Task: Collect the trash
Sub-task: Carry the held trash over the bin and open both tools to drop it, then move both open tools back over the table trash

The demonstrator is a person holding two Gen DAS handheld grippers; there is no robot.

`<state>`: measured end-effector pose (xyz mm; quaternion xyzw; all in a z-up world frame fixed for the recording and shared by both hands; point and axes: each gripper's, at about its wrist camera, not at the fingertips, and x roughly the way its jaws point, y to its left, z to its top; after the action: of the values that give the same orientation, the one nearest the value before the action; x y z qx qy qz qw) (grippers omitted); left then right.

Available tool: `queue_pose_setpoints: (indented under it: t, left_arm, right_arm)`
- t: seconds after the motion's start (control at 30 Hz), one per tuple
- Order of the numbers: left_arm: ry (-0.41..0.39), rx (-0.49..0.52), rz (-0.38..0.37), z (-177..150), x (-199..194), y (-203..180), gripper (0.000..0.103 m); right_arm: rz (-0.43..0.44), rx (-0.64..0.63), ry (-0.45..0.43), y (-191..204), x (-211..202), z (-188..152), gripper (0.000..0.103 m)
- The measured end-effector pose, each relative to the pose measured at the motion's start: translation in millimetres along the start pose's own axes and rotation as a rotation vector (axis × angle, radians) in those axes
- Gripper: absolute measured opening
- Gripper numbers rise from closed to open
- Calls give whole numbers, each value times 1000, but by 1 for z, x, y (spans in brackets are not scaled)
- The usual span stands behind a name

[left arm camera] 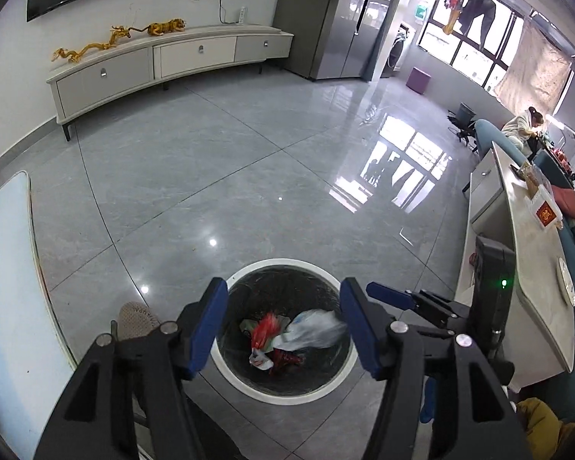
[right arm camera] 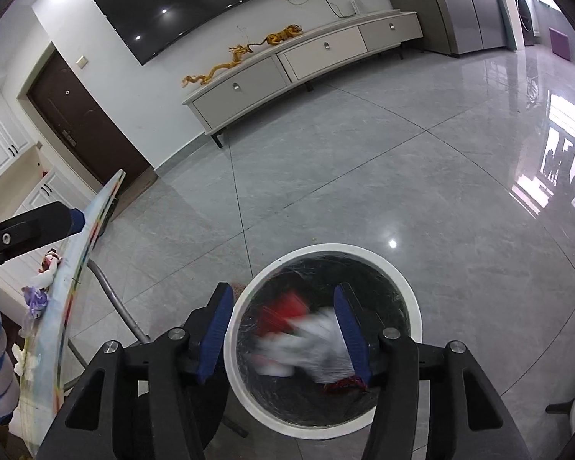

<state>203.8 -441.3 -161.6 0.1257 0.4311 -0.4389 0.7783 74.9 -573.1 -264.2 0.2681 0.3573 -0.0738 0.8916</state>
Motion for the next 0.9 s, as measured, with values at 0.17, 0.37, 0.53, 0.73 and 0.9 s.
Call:
queue_pose_setpoints:
  t: [0.17, 0.37, 0.53, 0.73, 0.9]
  left_arm:
    - [-26, 11, 44, -6, -13, -2, 59]
    - [-151, 16, 116, -15, -51, -4, 59]
    - [-274, 16, 180, -26, -91, -1, 59]
    - [-284, 36, 202, -40, -132, 7, 59]
    - [-312, 37, 230, -52, -165, 18, 59]
  right_arm:
    - [-11, 4, -11, 1, -9, -2, 55]
    - [-63, -49, -76, 17, -44, 2, 63]
    - [-128, -112, -175, 44, -87, 7, 73]
    - [-141, -156, -323, 85, -144, 8, 85]
    - [-149, -228, -414, 123, -182, 5, 101]
